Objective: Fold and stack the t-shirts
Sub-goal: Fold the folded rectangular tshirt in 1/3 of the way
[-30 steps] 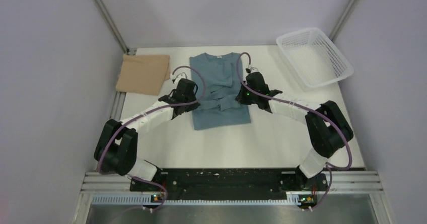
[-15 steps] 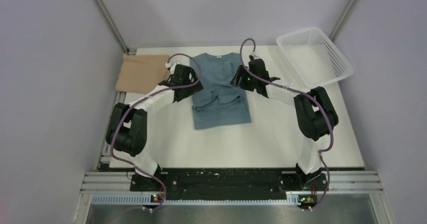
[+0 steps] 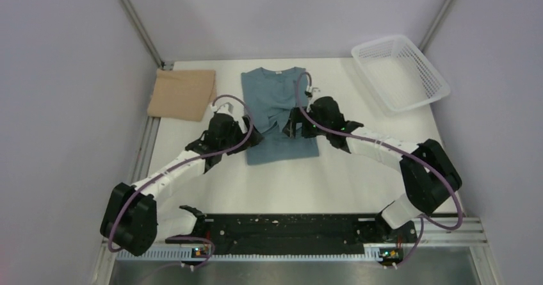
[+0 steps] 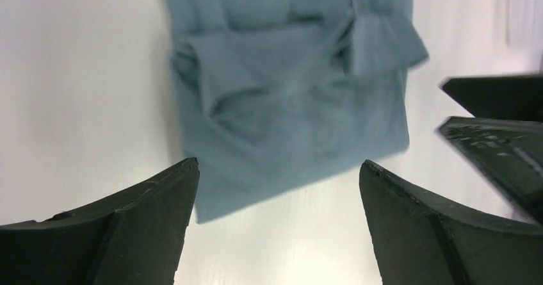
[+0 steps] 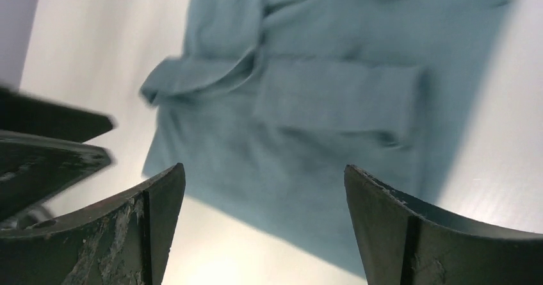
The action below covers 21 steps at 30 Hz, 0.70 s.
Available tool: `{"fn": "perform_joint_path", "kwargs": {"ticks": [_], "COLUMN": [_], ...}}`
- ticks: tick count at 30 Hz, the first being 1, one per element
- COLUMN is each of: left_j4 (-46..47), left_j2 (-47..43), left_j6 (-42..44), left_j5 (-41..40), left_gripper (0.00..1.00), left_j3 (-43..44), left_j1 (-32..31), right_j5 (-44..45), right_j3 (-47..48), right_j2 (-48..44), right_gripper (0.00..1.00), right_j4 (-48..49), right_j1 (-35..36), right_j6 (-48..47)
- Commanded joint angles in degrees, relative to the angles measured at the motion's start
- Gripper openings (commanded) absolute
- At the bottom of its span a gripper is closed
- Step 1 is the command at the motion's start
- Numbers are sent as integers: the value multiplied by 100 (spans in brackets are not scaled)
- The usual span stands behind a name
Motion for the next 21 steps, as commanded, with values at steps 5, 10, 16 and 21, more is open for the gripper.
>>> {"fn": "perform_joint_path", "kwargs": {"ticks": [5, 10, 16, 21], "left_j4": [2028, 2258, 2032, 1920], "left_j2": [539, 1410, 1690, 1741], "left_j6": [110, 141, 294, 233], "left_j5": [752, 1003, 648, 407], "left_gripper": [99, 95, 95, 95], "left_j3": [-758, -612, -712, -889], "left_j1": [-1135, -1156, -1152, -1151], "right_j5": [-470, -532, -126, -54], "right_j3": [-144, 330, 1002, 2186], "right_j2": [724, 1356, 2083, 2783], "right_gripper": [92, 92, 92, 91], "right_j4": [622, 664, 577, 342], "right_j1": [585, 585, 542, 216], "right_j6": [53, 196, 220, 294]}}
